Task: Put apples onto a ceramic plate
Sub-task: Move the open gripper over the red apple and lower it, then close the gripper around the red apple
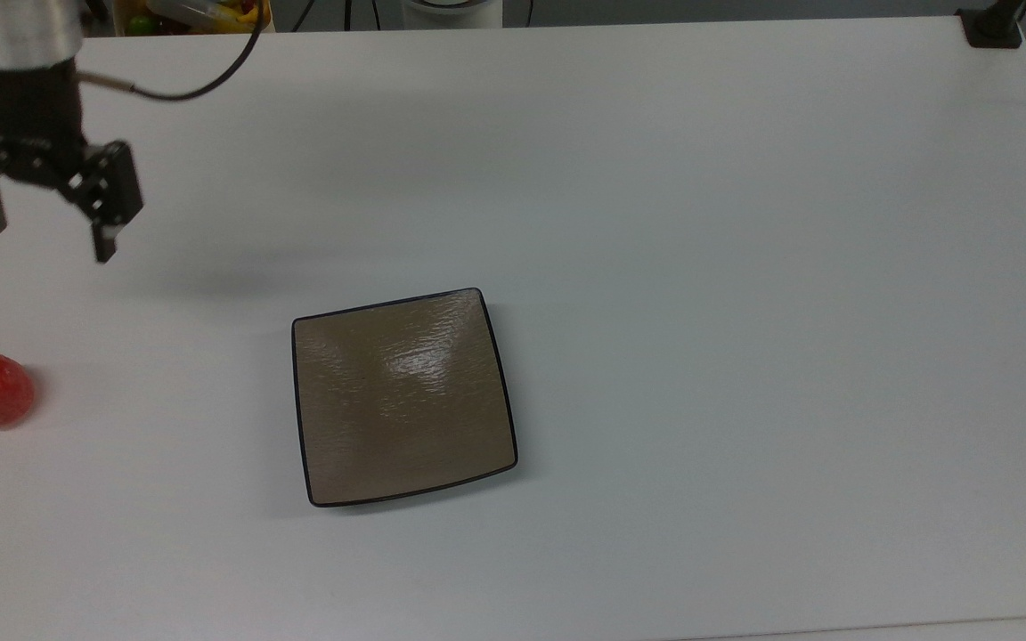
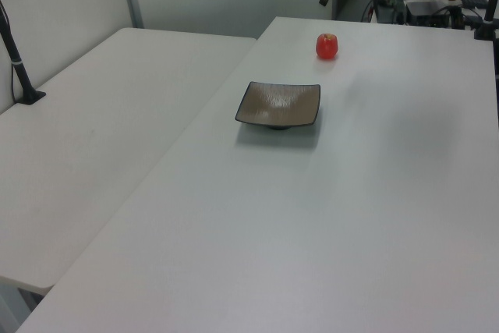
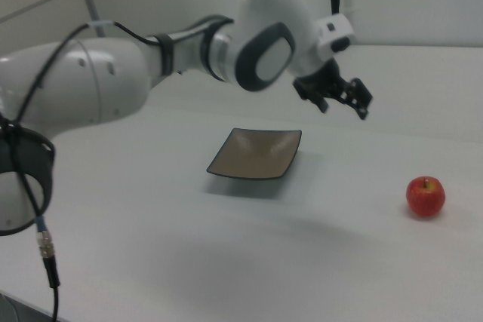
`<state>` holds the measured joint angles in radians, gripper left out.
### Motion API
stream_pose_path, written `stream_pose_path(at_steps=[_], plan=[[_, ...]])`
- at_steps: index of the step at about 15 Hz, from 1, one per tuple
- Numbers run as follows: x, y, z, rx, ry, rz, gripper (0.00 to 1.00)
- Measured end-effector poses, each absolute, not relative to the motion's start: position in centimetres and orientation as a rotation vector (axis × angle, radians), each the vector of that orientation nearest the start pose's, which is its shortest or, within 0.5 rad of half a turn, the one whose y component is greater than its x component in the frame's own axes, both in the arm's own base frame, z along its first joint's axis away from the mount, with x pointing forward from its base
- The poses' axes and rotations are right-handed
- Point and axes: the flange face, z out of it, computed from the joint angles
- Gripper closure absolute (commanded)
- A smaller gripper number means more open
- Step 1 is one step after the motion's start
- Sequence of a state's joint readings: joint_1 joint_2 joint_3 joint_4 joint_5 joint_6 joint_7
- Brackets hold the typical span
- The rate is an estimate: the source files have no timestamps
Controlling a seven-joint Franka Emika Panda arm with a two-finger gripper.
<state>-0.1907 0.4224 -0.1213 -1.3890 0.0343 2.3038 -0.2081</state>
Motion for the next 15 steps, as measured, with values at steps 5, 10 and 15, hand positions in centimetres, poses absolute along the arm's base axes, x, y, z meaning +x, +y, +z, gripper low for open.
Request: stream_pose_path(at_steps=[5,10,15], plan=[[71.6,-25.3,46.0,-3.195,0.229,-0.938,0.00],[72.1,-29.5,38.4,-3.228,0.214,-1.051,0.00],[72.2,-30.9,32.1,-3.237,0.216,-1.112,0.00]])
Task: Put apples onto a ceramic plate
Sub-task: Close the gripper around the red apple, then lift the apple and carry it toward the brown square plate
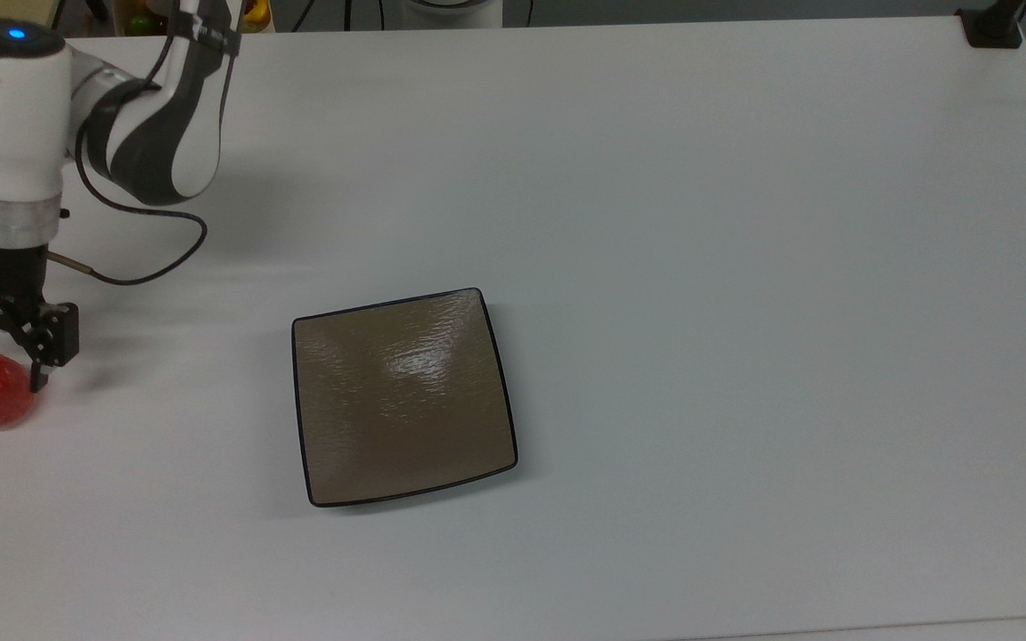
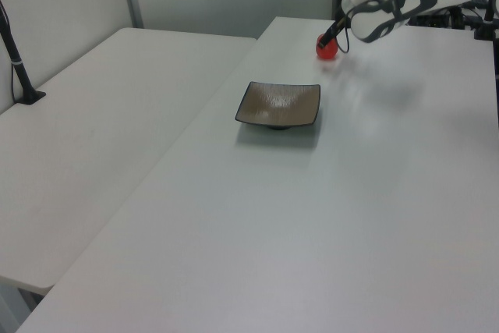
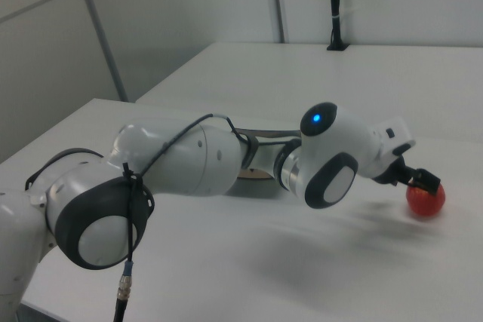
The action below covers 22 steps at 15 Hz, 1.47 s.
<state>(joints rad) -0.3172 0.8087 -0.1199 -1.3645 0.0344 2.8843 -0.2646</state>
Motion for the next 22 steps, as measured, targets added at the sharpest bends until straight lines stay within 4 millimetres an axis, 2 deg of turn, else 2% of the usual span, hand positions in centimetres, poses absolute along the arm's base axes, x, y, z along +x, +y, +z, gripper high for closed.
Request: stream_pose_path(at_steps=[3,5,7,9,10,14,15,17,19,20,22], plan=[[72.5,-31.2,30.0,-3.230,0.219,-1.128,0.00],[72.7,-31.4,29.4,-3.218,0.224,-1.155,0.00],[72.7,-31.6,28.8,-3.215,0.227,-1.164,0.16],[72.8,-31.6,28.7,-3.211,0.231,-1.170,0.40],[72.8,-31.7,28.7,-3.210,0.232,-1.171,0.47],[73.0,-31.6,29.3,-3.204,0.230,-1.192,0.48],[73.1,-31.6,30.0,-3.200,0.232,-1.208,0.48],[73.2,-31.5,32.6,-3.184,0.233,-1.266,0.48],[73.3,-30.9,36.4,-3.155,0.230,-1.339,0.48],[73.3,-30.0,39.1,-3.141,0.218,-1.345,0.48],[73.3,-28.2,42.5,-3.143,0.198,-1.240,0.48]])
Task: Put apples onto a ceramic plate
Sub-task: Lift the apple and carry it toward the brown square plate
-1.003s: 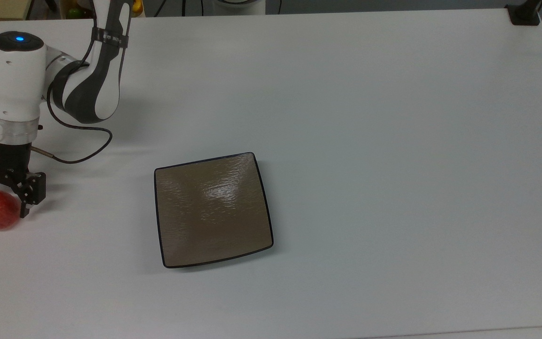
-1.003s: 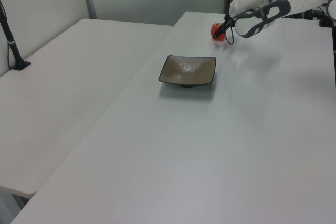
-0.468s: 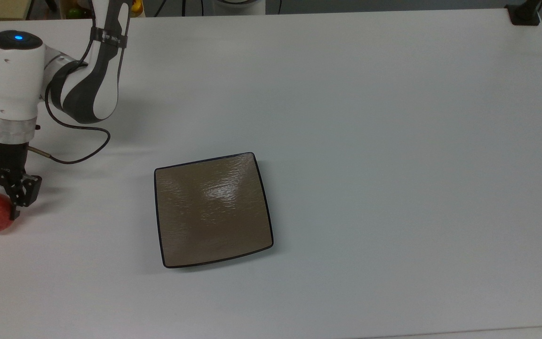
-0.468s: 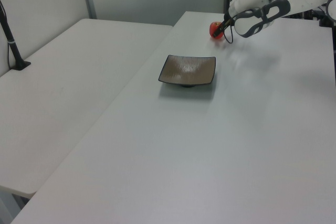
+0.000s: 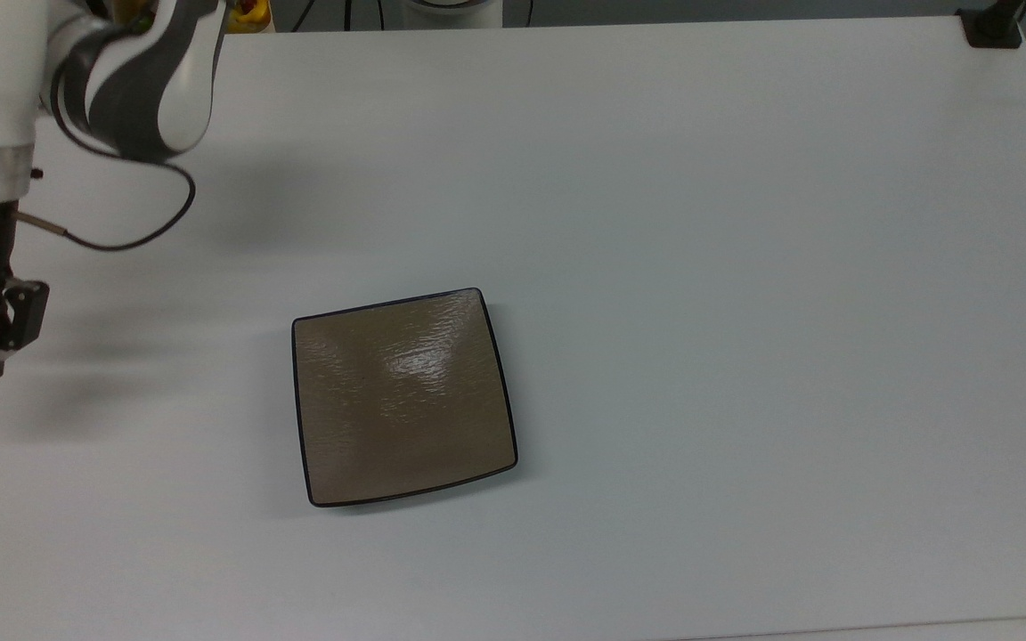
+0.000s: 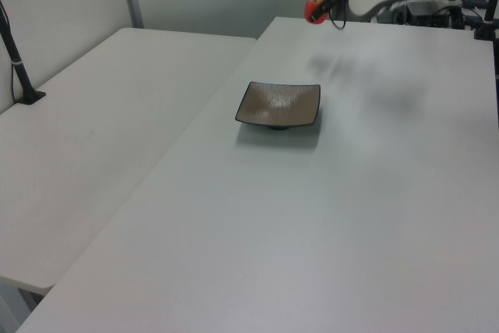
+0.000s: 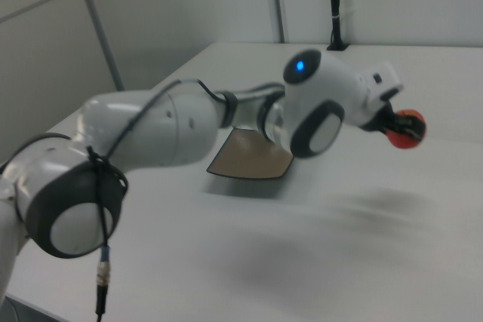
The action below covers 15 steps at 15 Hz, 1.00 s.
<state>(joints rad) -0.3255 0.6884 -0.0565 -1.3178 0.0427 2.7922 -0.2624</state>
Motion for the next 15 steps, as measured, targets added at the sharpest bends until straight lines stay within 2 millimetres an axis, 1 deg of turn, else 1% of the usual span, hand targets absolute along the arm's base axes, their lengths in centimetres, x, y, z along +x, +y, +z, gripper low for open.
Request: stream_pose_path(at_steps=[2,3,5,9,13,15], plan=[[72.8,-26.0,46.3,-3.140,0.175,-1.110,0.48],[72.4,-24.6,48.5,-3.133,0.159,-1.055,0.48],[71.3,-21.8,52.0,-3.127,0.114,-0.948,0.48],[68.8,-17.2,55.3,-3.117,0.034,-0.766,0.48],[66.5,-11.8,57.3,-3.084,-0.064,-0.649,0.48],[65.5,-9.2,57.8,-3.057,-0.108,-0.630,0.46]])
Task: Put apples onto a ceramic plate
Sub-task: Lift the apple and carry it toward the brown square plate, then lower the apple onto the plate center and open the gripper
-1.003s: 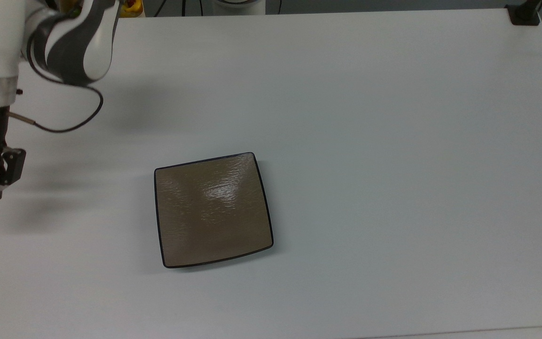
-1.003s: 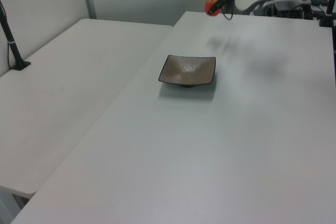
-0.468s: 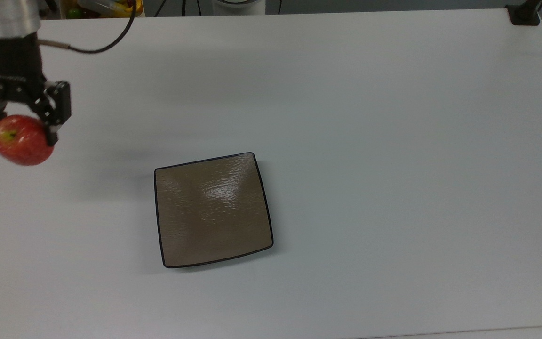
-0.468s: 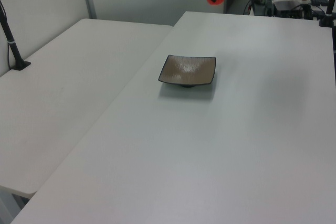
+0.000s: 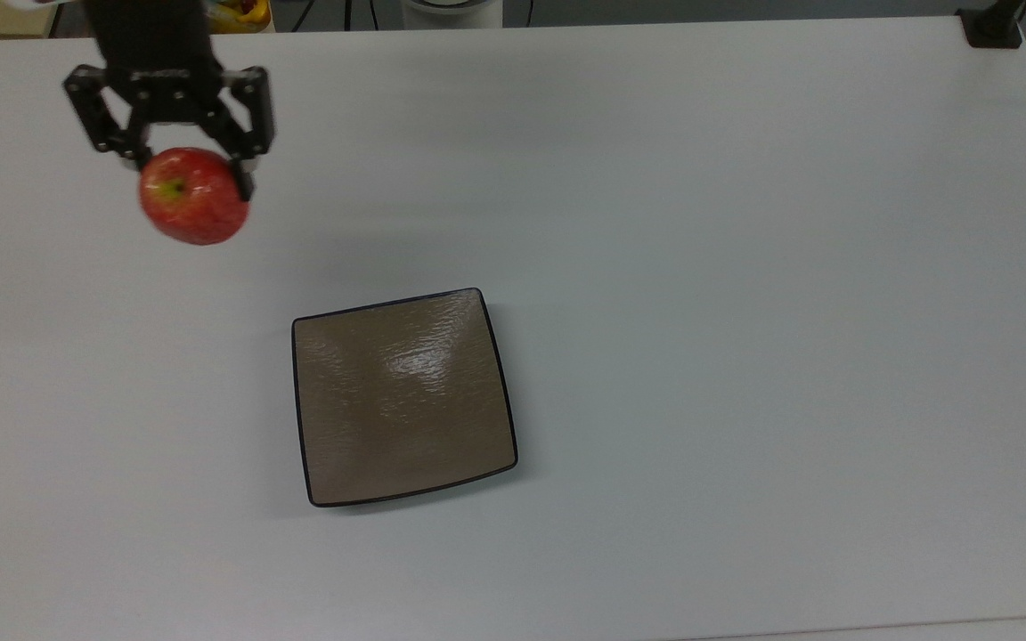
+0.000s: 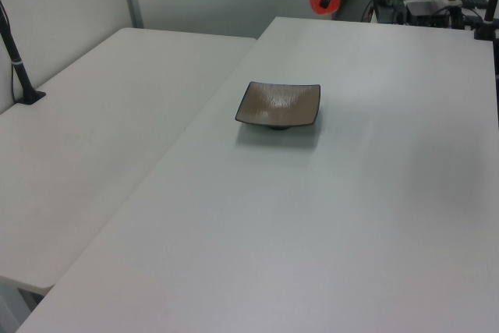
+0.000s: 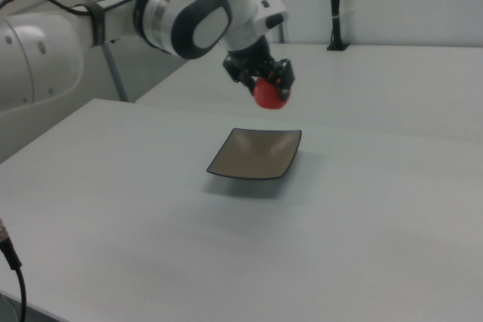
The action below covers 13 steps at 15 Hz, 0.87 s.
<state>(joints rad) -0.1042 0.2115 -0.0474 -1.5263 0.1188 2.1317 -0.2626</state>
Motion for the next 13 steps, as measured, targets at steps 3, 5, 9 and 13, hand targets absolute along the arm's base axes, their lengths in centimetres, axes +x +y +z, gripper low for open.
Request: stream_pose_path(at_steps=[3,5,9,13], plan=[[64.5,-5.1,56.9,-3.033,-0.190,-0.581,0.46],[64.3,-2.8,55.4,-3.015,-0.230,-0.537,0.46],[65.7,0.0,51.3,-2.988,-0.261,-0.633,0.42],[68.2,1.2,44.6,-2.982,-0.270,-0.746,0.40]])
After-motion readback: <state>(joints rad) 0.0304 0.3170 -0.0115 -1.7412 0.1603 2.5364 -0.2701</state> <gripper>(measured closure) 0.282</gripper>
